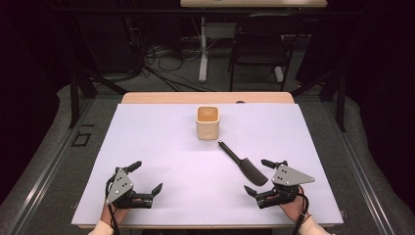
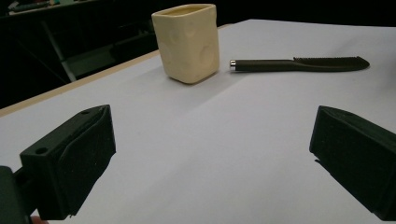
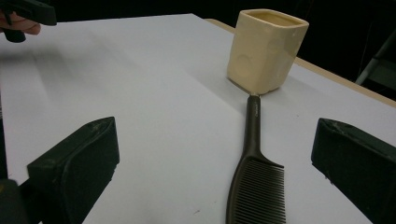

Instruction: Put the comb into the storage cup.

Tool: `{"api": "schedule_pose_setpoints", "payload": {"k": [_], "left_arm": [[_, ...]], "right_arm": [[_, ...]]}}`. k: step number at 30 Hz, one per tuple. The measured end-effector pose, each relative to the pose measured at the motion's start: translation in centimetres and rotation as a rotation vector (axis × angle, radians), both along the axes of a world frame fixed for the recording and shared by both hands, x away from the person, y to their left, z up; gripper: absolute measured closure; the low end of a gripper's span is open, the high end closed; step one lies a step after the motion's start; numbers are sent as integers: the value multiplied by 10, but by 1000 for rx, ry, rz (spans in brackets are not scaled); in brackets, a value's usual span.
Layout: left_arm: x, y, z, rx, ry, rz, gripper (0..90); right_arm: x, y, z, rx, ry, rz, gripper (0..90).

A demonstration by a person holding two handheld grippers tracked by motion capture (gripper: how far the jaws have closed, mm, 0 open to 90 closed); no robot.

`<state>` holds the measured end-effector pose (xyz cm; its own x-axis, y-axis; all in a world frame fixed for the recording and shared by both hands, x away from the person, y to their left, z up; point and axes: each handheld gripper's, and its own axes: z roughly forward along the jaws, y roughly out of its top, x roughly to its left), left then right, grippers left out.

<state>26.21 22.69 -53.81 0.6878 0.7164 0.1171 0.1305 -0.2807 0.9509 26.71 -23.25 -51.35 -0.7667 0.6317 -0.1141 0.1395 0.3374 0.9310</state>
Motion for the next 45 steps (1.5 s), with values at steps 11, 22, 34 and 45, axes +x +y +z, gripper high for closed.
{"api": "schedule_pose_setpoints", "payload": {"k": [11, 22, 34, 45], "left_arm": [[1, 1, 0, -3, 5, -1, 2], [1, 0, 0, 9, 9, -5, 3], [1, -1, 0, 20, 9, -12, 3], [2, -1, -1, 32, 24, -17, 4]], "right_arm": [[18, 15, 1, -24, 21, 31, 0], [32, 27, 3, -46, 48, 53, 0], [43, 40, 6, -77, 66, 80, 0], [59, 52, 5, -96, 104, 87, 0]]}}
